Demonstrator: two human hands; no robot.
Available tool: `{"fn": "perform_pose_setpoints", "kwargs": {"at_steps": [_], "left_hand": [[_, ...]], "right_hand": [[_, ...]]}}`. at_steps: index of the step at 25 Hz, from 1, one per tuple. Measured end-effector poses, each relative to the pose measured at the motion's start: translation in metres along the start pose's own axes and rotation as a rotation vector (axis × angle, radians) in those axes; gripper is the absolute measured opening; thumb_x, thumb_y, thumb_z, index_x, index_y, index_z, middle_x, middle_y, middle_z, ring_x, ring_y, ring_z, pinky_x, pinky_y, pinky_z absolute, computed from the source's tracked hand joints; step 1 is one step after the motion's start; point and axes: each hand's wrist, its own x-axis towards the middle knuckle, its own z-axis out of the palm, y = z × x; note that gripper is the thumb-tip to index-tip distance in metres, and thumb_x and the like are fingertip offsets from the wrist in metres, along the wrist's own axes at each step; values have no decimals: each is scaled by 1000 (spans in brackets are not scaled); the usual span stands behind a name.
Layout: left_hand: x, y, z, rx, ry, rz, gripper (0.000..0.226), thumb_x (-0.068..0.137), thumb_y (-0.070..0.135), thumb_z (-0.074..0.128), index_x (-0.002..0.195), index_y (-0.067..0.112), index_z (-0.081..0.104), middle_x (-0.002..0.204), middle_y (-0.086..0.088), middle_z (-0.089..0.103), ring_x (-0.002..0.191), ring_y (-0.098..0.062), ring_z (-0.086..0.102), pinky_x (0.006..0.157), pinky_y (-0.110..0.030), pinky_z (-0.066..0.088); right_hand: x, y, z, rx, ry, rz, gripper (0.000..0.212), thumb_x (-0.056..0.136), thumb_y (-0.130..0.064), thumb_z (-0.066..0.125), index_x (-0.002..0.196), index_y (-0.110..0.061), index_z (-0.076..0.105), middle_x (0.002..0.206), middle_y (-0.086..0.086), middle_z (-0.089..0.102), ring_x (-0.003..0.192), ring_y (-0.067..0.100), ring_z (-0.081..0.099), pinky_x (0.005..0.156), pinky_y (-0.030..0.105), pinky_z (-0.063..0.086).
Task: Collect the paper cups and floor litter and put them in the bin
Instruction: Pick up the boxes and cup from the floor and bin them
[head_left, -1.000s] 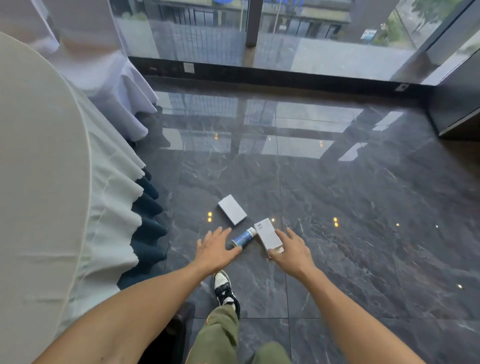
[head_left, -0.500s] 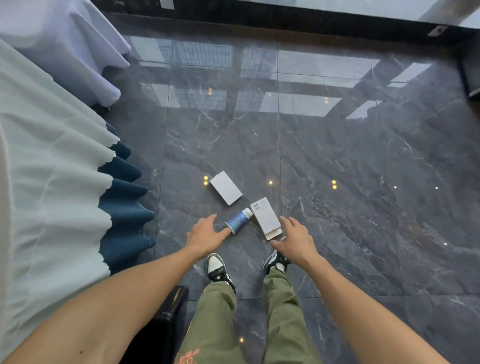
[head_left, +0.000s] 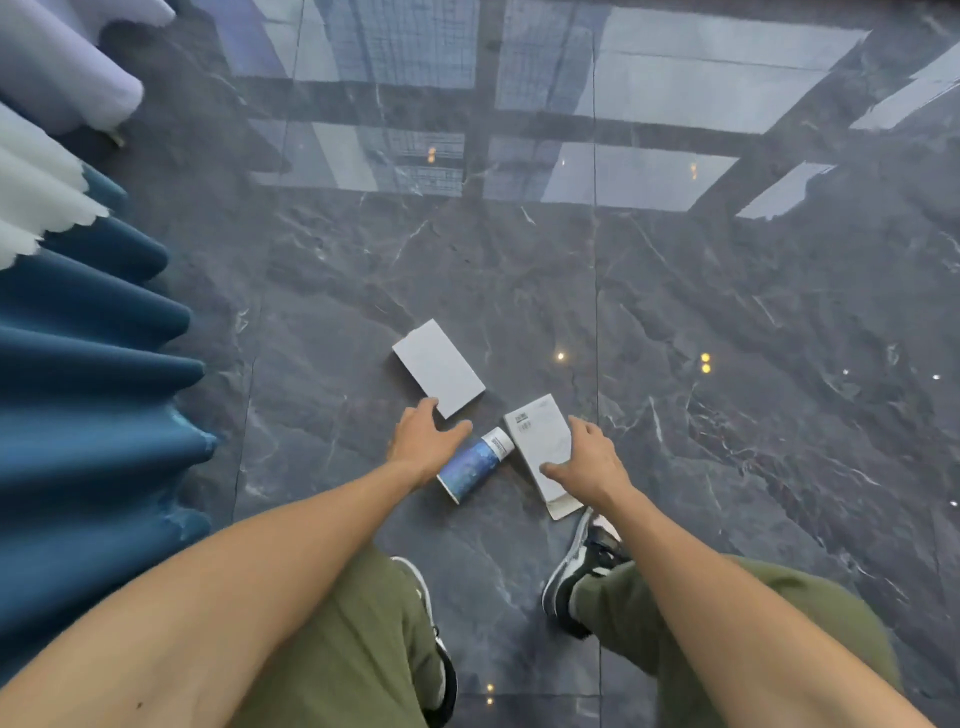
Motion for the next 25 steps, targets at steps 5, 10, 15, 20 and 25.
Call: {"fn": "perform_pose_setpoints", "kwargs": {"at_steps": [5, 10, 15, 20, 25], "left_hand": [[135, -41, 61, -137, 76, -108, 68, 94, 40, 68, 148, 7, 44, 149, -14, 50, 136, -32, 51, 110, -37, 44], [229, -74, 91, -155, 133, -167, 81, 91, 48, 72, 146, -3, 42, 150, -19, 47, 140, -35, 47, 113, -41, 42], [270, -84, 107, -137, 207, -246, 101, 79, 65, 75, 146, -2, 41, 154, -20, 37, 142, -37, 41, 115, -45, 38], [279, -80, 113, -193, 282, -204, 94, 71, 49, 90, 133, 1, 38, 144, -22, 45, 133, -40, 49, 111, -48, 42], [273, -62, 106, -295, 291, -37, 72, 77, 25, 87, 128, 4, 41, 132, -16, 59, 122, -34, 59, 103, -44, 49]], "right_hand": [[122, 43, 83, 72, 6, 94, 74, 85, -36, 76, 144, -12, 39, 146, 15, 45, 135, 36, 44, 108, 50, 43], [191, 81, 134, 22, 80, 189, 89, 82, -44, 79, 147, -8, 30, 147, 17, 42, 138, 38, 40, 109, 52, 40], [214, 100, 144, 13, 75, 185, 84, 73, -56, 82, 131, -10, 43, 135, 12, 45, 128, 36, 43, 100, 48, 44], [216, 102, 146, 91, 142, 192, 64, 76, -48, 82, 113, -14, 43, 122, 7, 52, 118, 33, 48, 90, 46, 45], [218, 106, 123, 417, 227, 228, 41, 89, -34, 74, 109, -14, 43, 112, 6, 58, 94, 27, 62, 72, 40, 47]]}}
